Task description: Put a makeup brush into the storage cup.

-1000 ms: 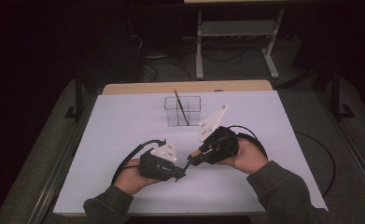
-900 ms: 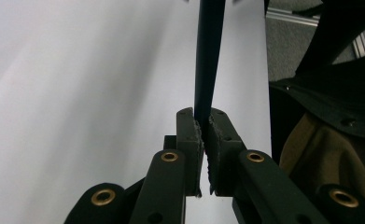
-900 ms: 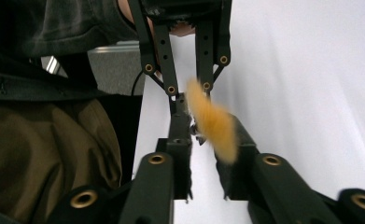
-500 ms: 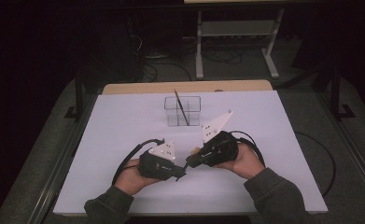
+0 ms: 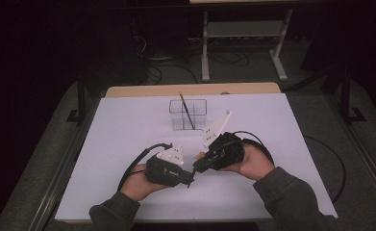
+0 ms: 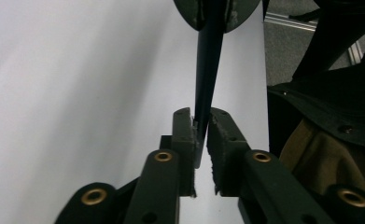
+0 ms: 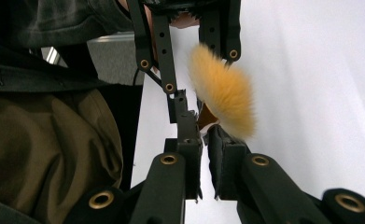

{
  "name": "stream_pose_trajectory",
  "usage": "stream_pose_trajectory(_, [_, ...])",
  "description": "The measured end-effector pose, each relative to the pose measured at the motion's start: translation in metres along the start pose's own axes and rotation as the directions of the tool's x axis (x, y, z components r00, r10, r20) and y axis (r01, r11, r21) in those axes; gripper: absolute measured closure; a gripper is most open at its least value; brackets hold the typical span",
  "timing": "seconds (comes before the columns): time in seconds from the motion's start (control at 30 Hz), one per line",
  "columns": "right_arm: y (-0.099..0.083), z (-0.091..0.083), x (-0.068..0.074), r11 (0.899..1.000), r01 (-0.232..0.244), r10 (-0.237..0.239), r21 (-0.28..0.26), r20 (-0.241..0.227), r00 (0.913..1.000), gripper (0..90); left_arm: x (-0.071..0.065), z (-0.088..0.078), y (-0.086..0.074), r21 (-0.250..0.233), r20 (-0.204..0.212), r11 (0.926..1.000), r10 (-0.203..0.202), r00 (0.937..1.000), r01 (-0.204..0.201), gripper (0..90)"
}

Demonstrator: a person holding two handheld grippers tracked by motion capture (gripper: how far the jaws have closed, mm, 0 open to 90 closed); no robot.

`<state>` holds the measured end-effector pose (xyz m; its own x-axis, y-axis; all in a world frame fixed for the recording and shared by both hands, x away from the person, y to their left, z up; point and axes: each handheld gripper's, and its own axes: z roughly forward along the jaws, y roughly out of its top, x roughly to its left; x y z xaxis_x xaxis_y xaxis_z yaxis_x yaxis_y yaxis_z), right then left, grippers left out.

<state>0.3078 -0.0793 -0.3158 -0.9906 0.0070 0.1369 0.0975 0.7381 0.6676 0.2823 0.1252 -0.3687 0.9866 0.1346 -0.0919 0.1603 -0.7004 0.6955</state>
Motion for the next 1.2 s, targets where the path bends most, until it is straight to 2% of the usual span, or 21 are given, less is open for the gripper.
stream_pose_trajectory(0.07, [0.003,0.0,0.001,1.0,0.005,-0.005,0.005,0.001,1.0,82.5,0.0,-0.001,0.0,-0.002,-0.001,1.0,0.003,1.0,-0.003,83.3])
stream_pose_trajectory(0.1, [0.004,0.0,0.0,1.0,0.022,-0.022,-0.004,0.005,0.9997,82.5,0.0,-0.001,0.0,-0.003,-0.003,1.0,0.006,1.0,-0.006,83.4])
stream_pose_trajectory(0.23, [0.003,0.001,0.001,1.0,0.002,-0.002,-0.014,0.003,1.0,81.9,0.0,-0.002,-0.001,-0.009,-0.012,1.0,0.002,0.9999,-0.002,84.2])
stream_pose_trajectory(0.3, [0.001,0.0,0.001,0.999,-0.004,0.004,-0.033,0.007,1.0,81.4,0.001,-0.002,-0.001,-0.018,-0.015,0.9998,-0.001,0.9999,0.0,84.5])
stream_pose_trajectory(0.33, [0.0,0.0,0.0,0.999,0.011,-0.01,-0.052,0.013,0.9999,81.2,0.0,-0.003,-0.001,-0.024,-0.013,0.9997,-0.008,0.9999,0.008,84.5])
stream_pose_trajectory(0.4, [-0.004,0.0,-0.001,0.996,0.013,-0.011,-0.093,0.021,0.9997,79.2,0.001,-0.004,-0.002,-0.03,-0.008,0.9995,-0.01,0.9999,0.01,84.6])
stream_pose_trajectory(0.6, [-0.016,0.001,0.0,0.976,-0.016,0.024,-0.217,0.035,0.9991,76.1,0.003,-0.005,-0.004,-0.047,-0.01,0.9984,-0.031,0.9995,0.03,84.6])
stream_pose_trajectory(0.73, [-0.021,0.003,0.0,0.964,-0.025,0.037,-0.265,0.04,0.9985,76.0,0.005,-0.005,-0.005,-0.052,-0.013,0.9979,-0.04,0.9991,0.039,84.6])
stream_pose_trajectory(0.83, [-0.023,0.003,-0.002,0.957,-0.035,0.046,-0.288,0.031,0.9985,76.0,0.006,-0.005,-0.005,-0.062,-0.013,0.9971,-0.045,0.9989,0.044,84.6])
stream_pose_trajectory(1.2, [-0.026,0.007,-0.006,0.945,-0.055,0.069,-0.321,0.033,0.997,78.0,0.009,-0.005,-0.004,-0.077,-0.009,0.9957,-0.051,0.9986,0.051,84.6])
